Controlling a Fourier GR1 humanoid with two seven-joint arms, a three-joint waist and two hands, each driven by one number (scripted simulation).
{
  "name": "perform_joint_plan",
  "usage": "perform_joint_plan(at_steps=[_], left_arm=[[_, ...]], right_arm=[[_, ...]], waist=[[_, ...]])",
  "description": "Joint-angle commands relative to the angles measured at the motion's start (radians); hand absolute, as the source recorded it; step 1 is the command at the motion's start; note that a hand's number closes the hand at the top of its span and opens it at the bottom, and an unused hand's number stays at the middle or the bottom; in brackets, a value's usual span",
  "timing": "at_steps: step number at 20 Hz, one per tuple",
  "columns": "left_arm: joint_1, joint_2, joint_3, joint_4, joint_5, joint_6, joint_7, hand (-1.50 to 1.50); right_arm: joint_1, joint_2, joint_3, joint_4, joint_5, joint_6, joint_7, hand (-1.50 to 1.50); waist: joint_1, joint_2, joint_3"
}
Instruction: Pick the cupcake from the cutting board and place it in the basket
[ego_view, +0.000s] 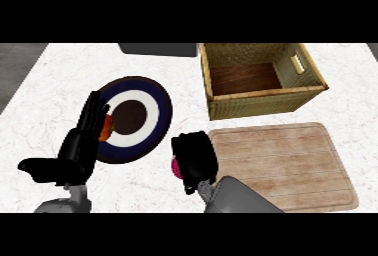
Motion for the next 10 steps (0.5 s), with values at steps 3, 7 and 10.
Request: perform_joint_plan(at_steps=[3, 7, 10], left_arm=[[-0.001, -0.008, 0.005, 0.032, -0.013, 0.013, -0.023, 0.00], [0.000, -0.028, -0.027, 0.015, -0.035, 0.030, 0.002, 0.00], [-0.005, 0.011, 0.019, -0.020, -0.008, 0.016, 0.028, 0.00]], right_arm=[[-0.085, 0.013, 0.127, -0.131, -0.153, -0.234, 0.142, 1.50], [-0.194, 0.013, 0.146, -0.282, -0.201, -0.343, 0.273, 1.50], [-0.279, 0.013, 0.113, -0.426, -0.196, -0.325, 0.347, 1.50]], waist=[[-0.024, -0.003, 0.001], [-0.025, -0.010, 0.001], [-0.043, -0.014, 0.001]])
